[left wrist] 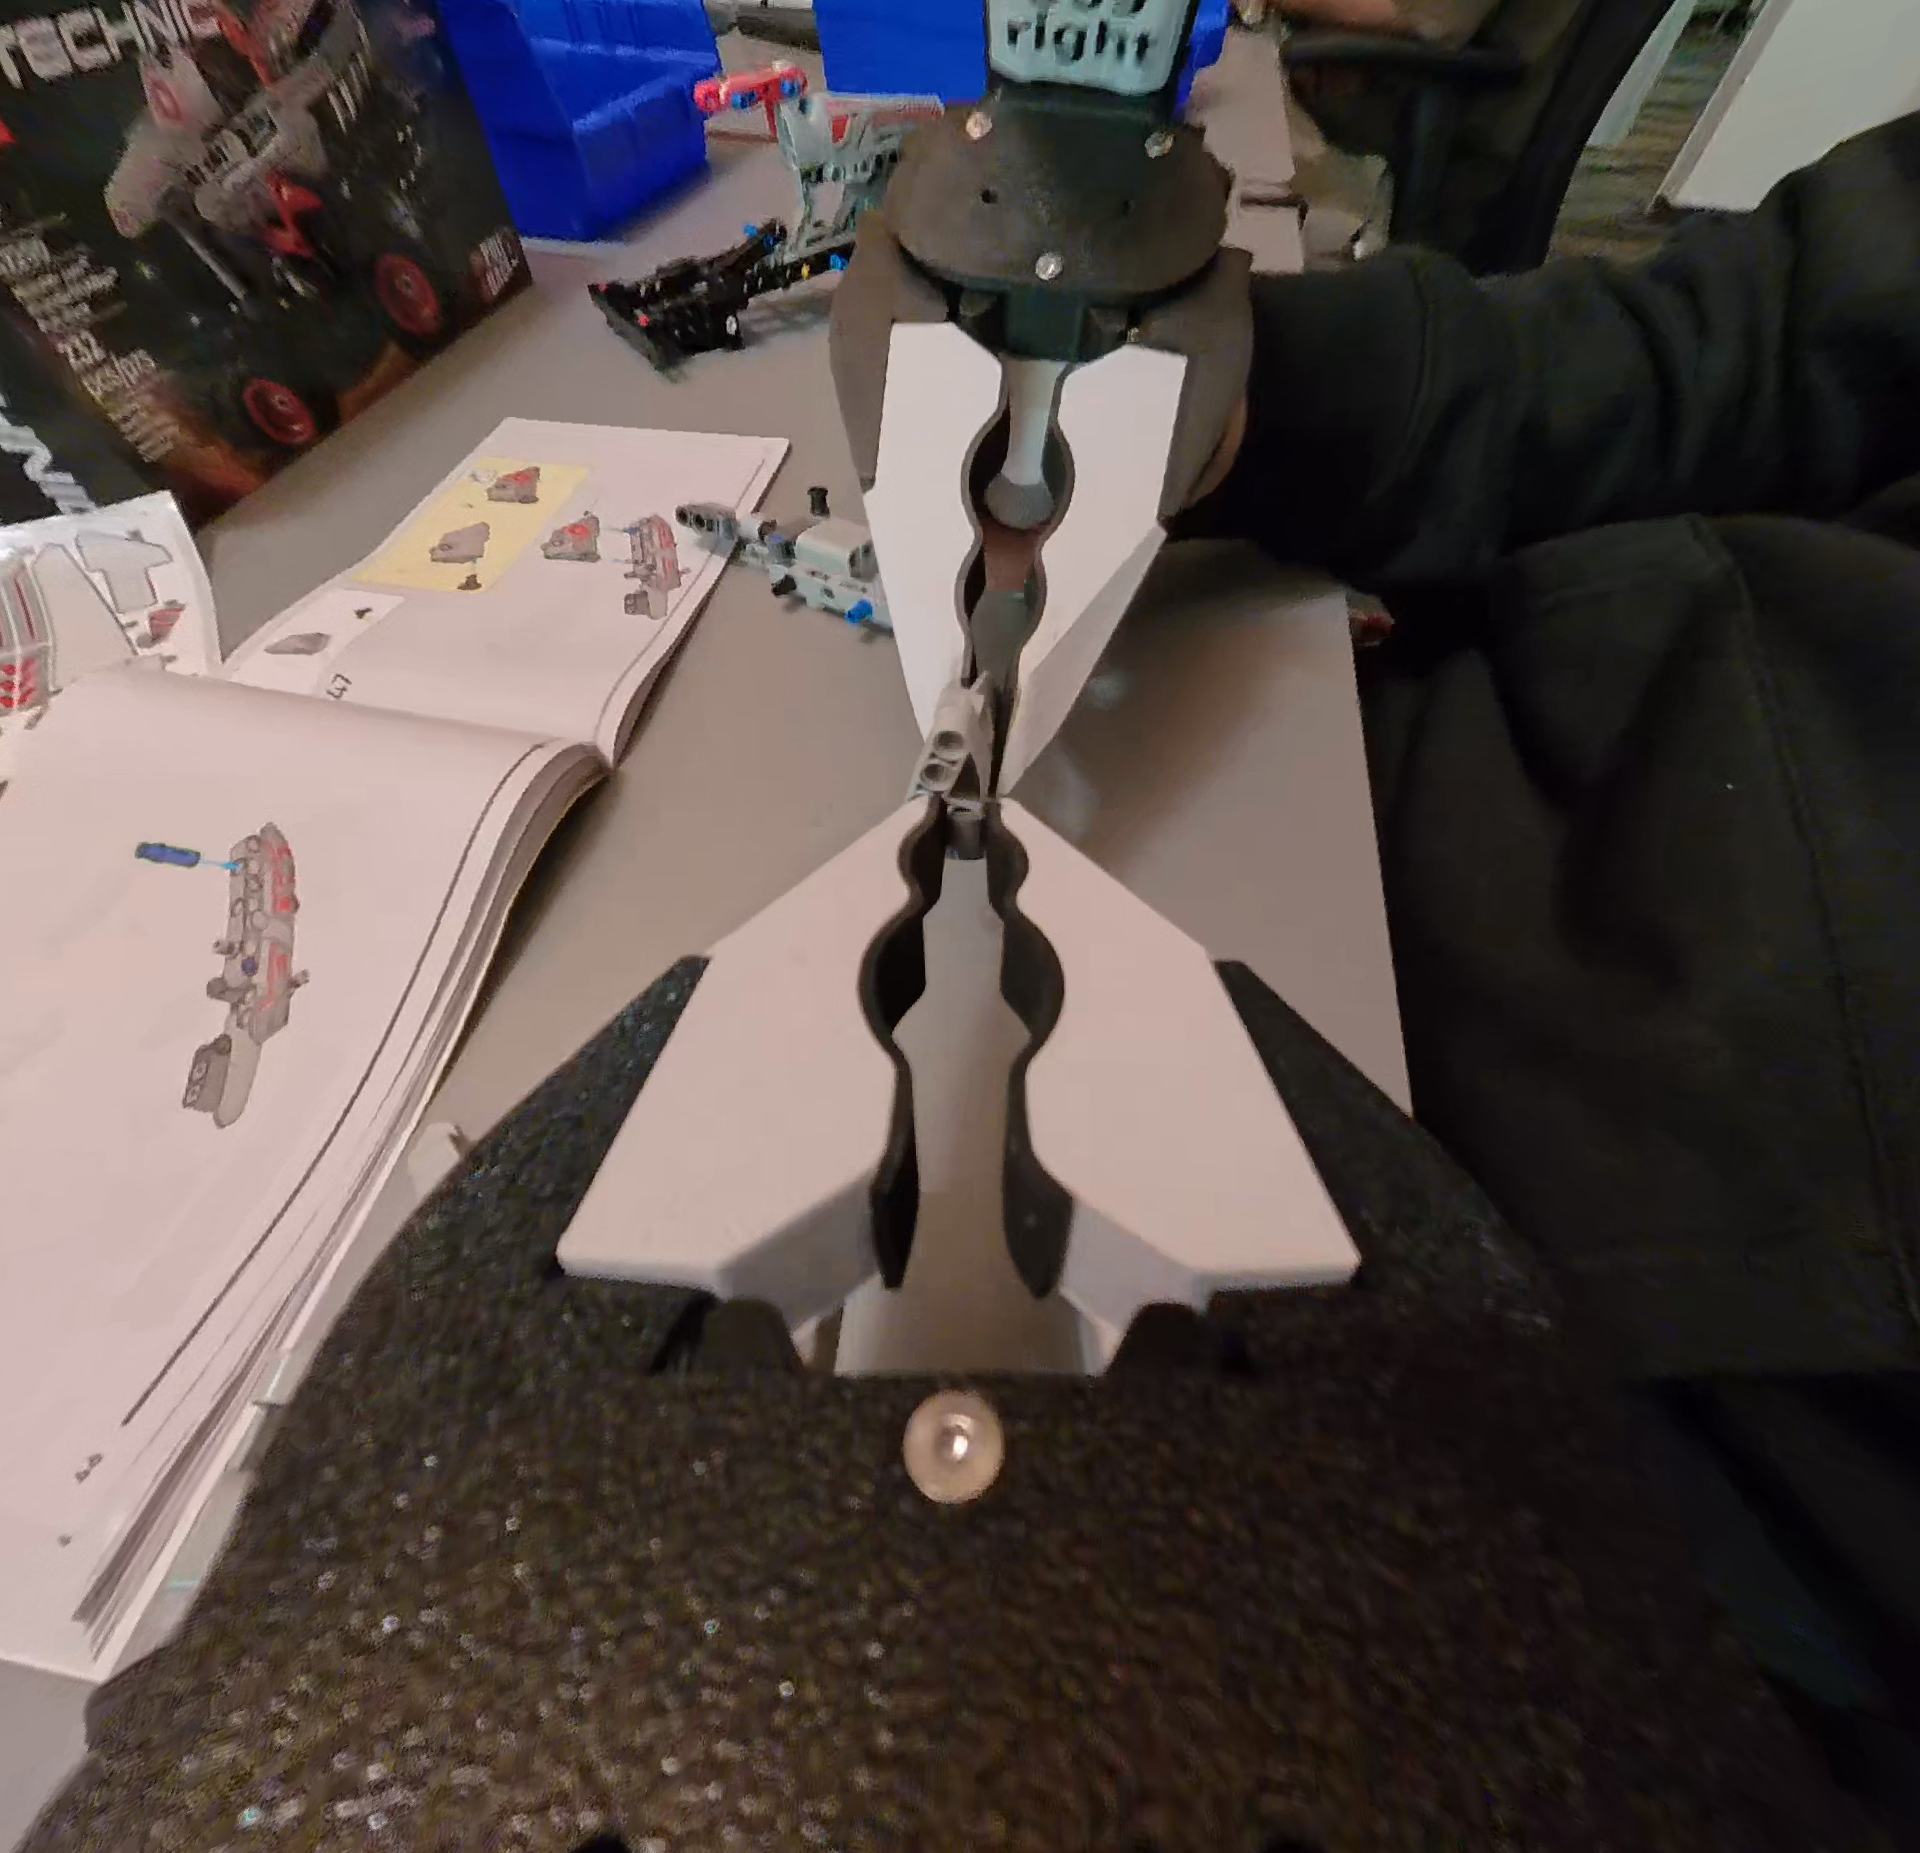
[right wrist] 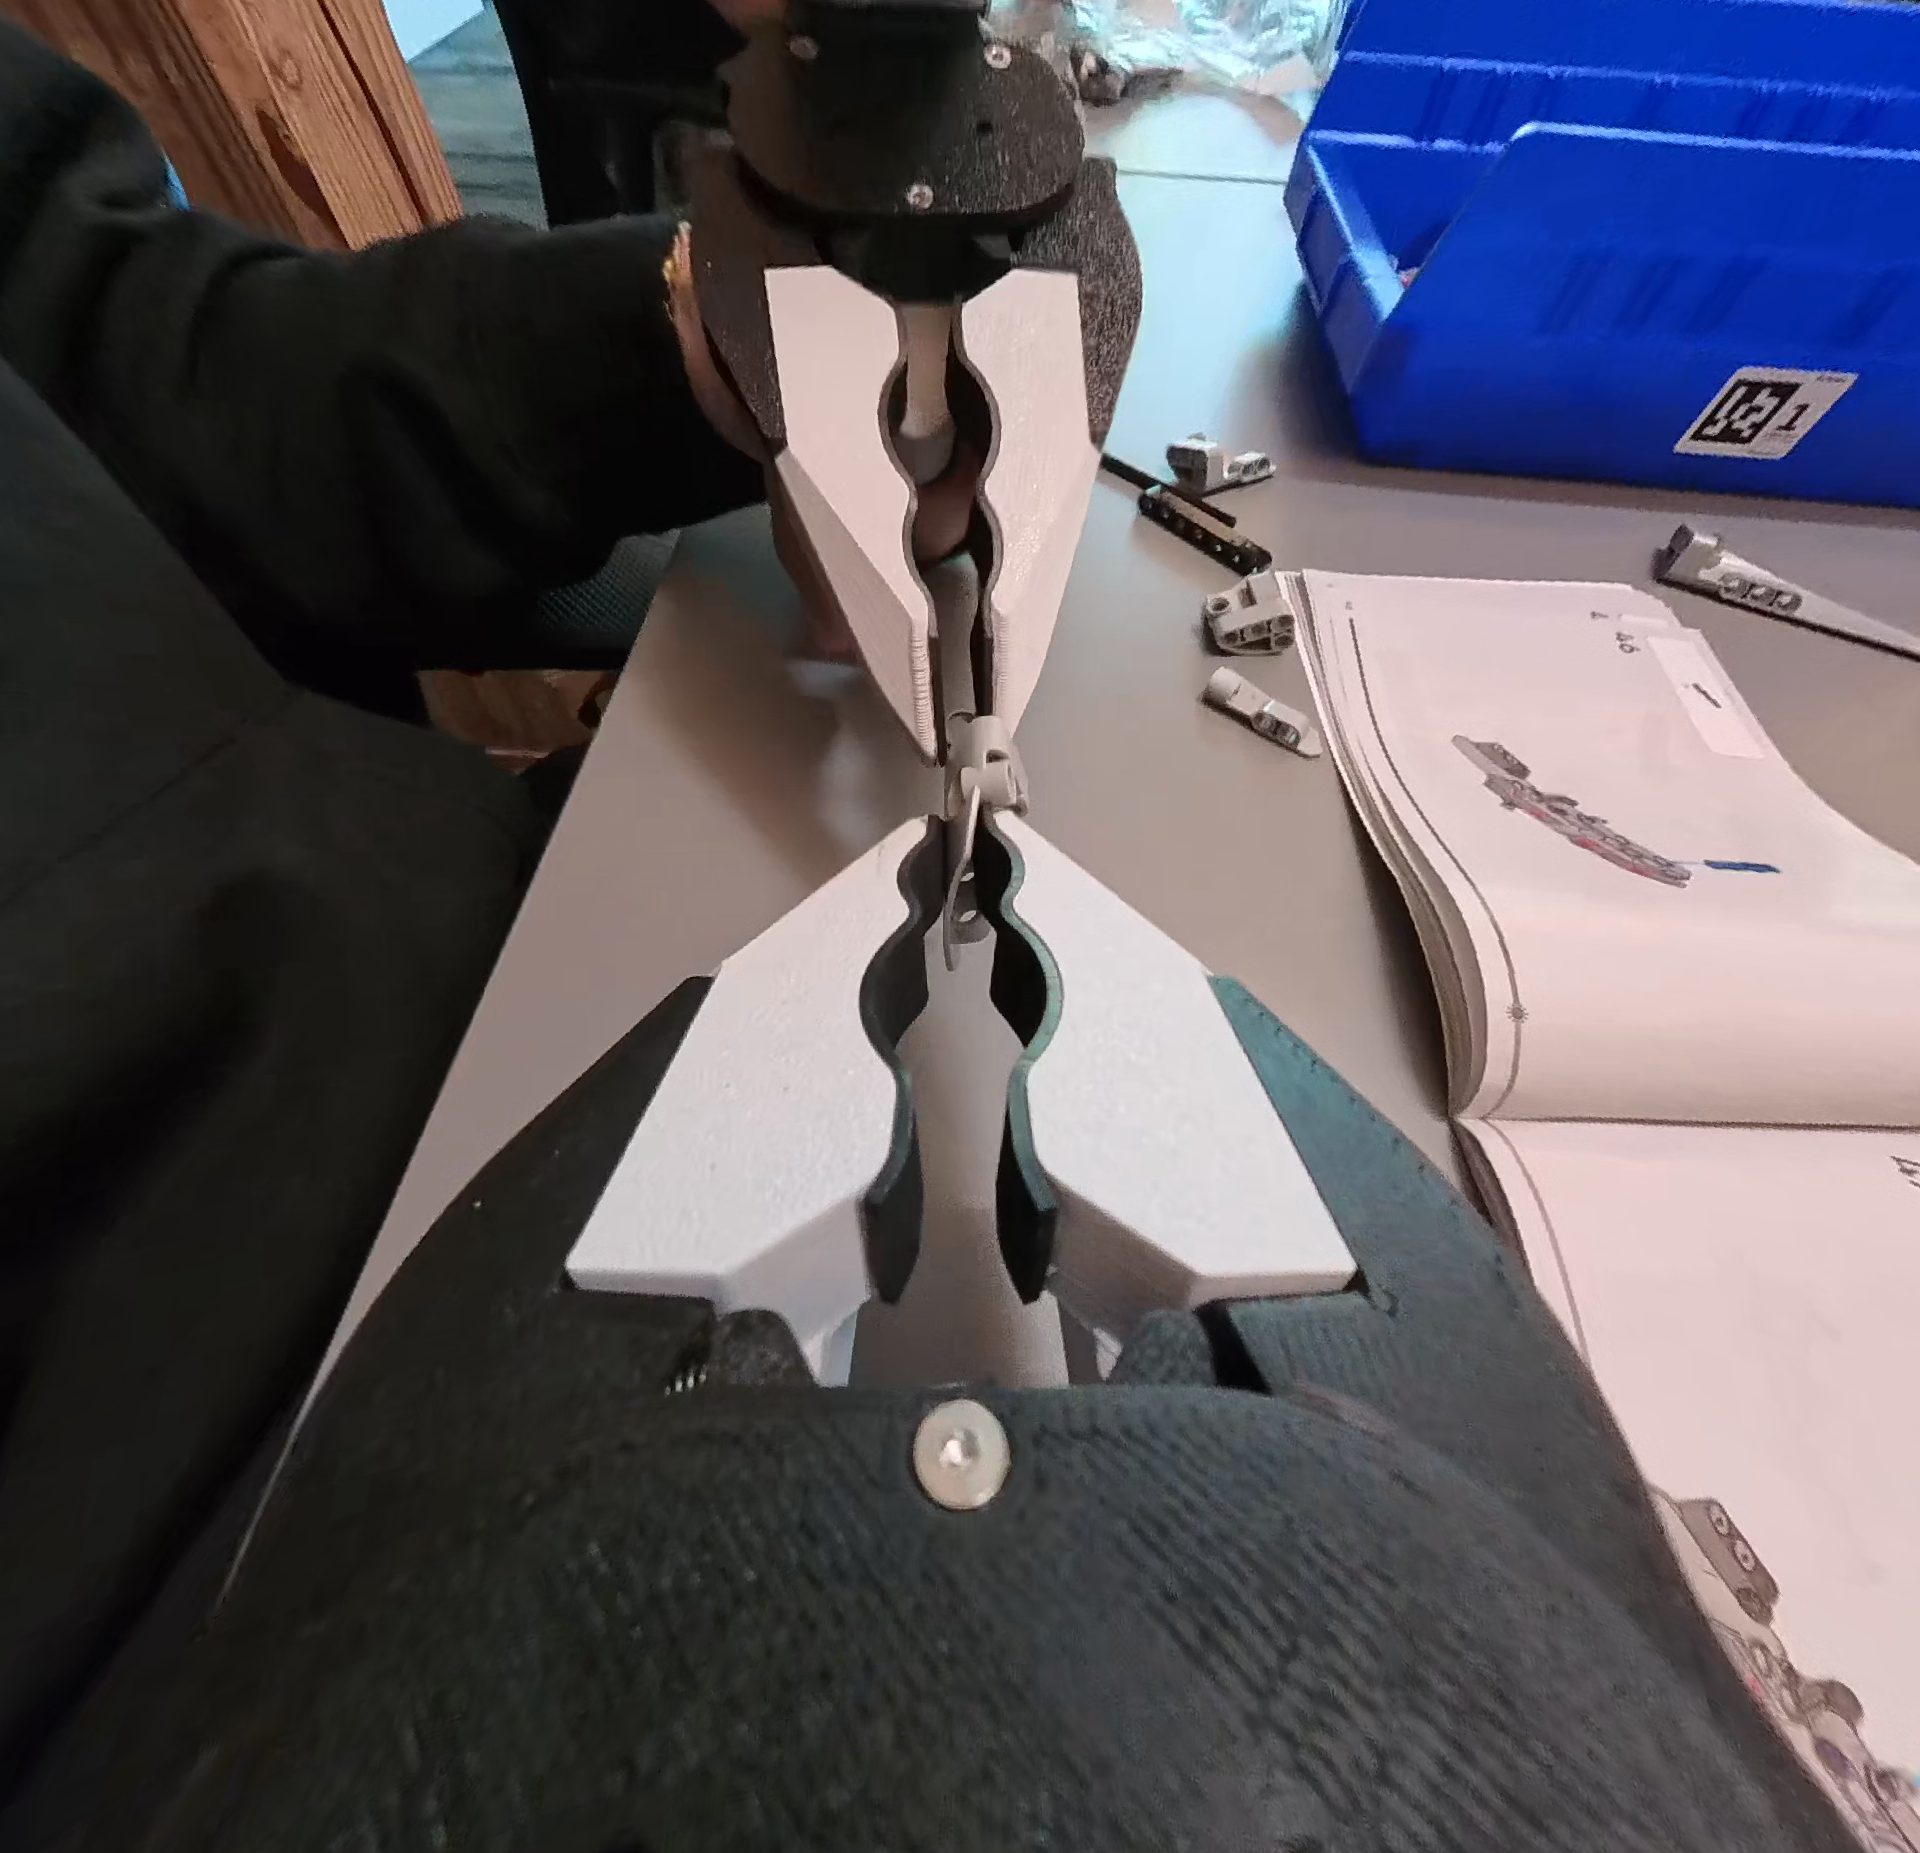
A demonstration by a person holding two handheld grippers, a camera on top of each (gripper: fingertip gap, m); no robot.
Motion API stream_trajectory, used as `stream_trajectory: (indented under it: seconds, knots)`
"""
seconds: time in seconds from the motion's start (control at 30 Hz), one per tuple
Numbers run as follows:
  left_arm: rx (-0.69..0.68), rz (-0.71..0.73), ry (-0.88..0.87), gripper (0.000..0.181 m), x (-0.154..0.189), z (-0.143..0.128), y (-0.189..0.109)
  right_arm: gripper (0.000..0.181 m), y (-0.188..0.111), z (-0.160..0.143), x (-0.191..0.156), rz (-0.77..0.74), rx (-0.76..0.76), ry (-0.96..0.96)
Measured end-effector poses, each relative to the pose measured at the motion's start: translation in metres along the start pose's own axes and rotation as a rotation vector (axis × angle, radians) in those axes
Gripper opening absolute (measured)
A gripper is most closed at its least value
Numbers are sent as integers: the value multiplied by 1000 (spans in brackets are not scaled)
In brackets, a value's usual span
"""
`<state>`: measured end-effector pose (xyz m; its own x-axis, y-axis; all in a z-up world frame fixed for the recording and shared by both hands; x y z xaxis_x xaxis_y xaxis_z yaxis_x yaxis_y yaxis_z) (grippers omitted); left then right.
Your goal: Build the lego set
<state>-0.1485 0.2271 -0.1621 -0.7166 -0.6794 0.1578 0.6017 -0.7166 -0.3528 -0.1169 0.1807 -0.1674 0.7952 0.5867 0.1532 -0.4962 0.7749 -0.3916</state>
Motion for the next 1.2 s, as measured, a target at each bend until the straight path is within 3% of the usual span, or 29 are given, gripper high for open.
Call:
stream_trajectory:
  seconds: [0.03, 0.33, 0.53, 0.83, 1.2]
  knots:
    - [29, -8, 7, 5, 1, 3, -2, 4, -1, 3, 0, 2, 24, 1]
    - [340, -168, -55, 5, 13, 33, -21, 4, -13, 38, -4, -27, 340, -12]
    - [333, -142, -65, 6, 12, 37, -21, 4, -15, 40, -2, -56, 366, -29]
    - [446, -159, -118, 6, 11, 45, -16, 5, -23, 42, 3, -52, 435, 17]
    - [531, -246, -235, 6, 15, 56, -13, 4, -33, 49, 3, 15, 551, 77]
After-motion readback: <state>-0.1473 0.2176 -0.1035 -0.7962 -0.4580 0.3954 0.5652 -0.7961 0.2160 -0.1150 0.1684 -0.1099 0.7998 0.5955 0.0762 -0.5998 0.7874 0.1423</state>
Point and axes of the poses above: each gripper's, where its closed fingertips meet, y out along the fingers, z out of its top, x = y × z across the jaws, the point moved 3 cm from there along -y, back along the fingers, and after that the axes turned 8 degrees about -y, right-handed, at the moved point
